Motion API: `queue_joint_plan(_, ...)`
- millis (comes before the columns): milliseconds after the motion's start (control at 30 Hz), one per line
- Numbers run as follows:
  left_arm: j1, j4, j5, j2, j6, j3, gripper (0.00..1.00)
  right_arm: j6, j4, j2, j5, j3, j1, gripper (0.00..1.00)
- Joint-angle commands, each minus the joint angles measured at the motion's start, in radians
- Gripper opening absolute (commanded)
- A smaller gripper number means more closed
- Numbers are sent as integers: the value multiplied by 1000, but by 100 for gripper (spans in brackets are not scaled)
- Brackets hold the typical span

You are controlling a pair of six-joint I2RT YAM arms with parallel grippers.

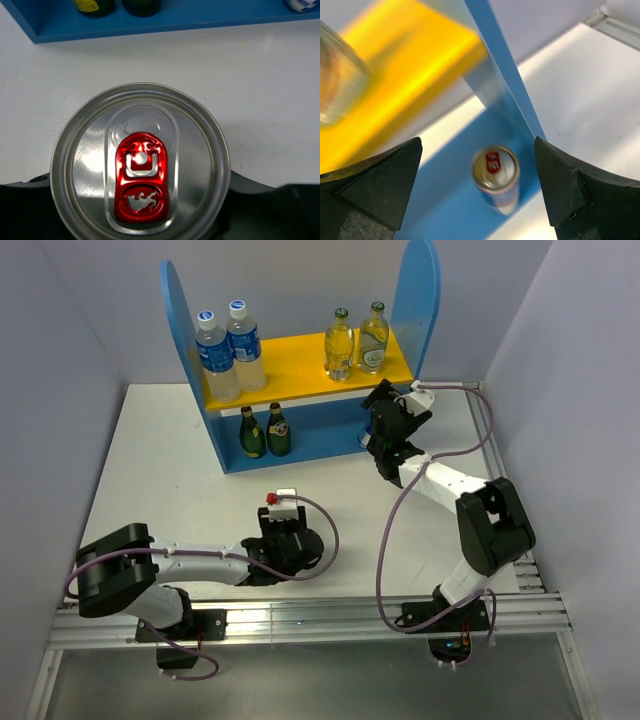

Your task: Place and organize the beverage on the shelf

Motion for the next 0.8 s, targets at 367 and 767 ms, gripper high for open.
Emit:
queue_joint_plan(367,135,404,129,-11,358,120,0,103,-74,-150,-61,-79,5,100)
queue_joint_plan(767,373,671,495,368,530,438,0,166,-287,-741,54,-422,124,100)
